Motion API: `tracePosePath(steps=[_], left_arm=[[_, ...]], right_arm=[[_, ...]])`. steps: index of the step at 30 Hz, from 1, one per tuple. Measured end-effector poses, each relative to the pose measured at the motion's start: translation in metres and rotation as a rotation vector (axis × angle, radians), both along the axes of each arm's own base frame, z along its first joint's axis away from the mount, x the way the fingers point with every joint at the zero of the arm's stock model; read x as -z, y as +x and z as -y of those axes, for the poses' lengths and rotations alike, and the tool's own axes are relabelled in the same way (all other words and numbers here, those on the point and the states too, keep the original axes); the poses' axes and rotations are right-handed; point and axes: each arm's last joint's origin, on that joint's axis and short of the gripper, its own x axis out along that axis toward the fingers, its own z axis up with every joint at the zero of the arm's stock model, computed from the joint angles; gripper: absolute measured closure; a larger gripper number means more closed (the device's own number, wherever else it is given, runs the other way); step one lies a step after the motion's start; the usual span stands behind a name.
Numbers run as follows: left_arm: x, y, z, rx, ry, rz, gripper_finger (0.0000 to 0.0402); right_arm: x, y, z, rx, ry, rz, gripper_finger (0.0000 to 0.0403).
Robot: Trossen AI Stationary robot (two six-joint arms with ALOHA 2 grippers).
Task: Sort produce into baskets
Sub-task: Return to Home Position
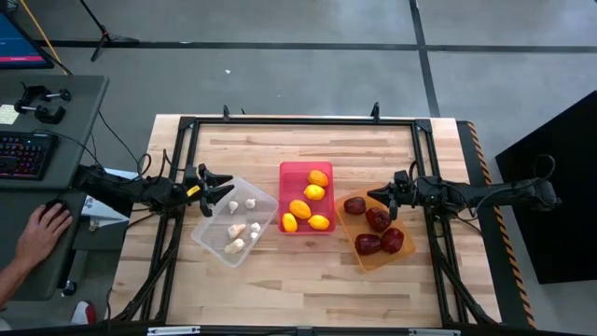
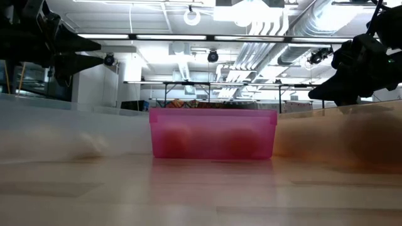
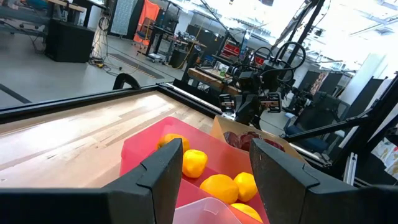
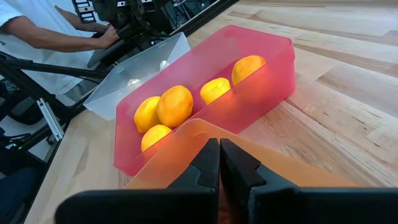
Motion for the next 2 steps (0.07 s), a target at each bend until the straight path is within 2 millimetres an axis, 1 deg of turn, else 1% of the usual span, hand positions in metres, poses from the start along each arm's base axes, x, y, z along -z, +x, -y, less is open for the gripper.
tracePosePath(steps=[2], left_arm=[[0.0, 0.0, 0.0, 0.0, 0.0, 0.0, 0.0229]], right_arm=[[0.0, 0.0, 0.0, -0.001, 0.0, 0.0, 0.04]])
